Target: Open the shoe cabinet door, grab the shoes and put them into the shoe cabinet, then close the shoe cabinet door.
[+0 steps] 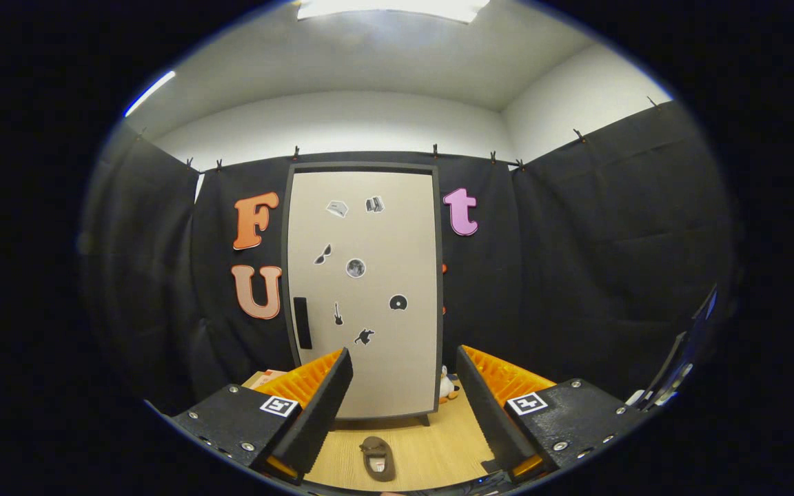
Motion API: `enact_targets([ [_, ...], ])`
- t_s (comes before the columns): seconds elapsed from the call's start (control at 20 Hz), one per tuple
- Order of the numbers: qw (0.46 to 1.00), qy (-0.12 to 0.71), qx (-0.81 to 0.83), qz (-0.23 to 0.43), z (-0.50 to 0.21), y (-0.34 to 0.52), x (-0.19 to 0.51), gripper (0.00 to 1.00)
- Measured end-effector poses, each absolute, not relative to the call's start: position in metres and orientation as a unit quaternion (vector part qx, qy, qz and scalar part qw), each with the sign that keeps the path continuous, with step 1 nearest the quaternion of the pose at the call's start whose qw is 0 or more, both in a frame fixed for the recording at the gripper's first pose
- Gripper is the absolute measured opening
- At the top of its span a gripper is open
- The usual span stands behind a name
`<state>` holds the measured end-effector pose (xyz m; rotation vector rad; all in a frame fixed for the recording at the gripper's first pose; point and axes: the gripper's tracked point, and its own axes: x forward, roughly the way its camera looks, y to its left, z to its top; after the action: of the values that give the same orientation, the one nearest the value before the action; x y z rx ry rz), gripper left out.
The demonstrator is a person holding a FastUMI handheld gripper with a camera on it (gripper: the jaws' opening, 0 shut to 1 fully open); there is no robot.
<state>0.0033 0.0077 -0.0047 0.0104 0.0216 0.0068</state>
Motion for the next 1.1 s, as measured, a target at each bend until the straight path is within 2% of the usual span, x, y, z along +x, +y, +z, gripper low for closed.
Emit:
enact_targets([
  [1.1,1.0,0.007,0.01,0.023,-0.015,0.083,0.049,0.95],
])
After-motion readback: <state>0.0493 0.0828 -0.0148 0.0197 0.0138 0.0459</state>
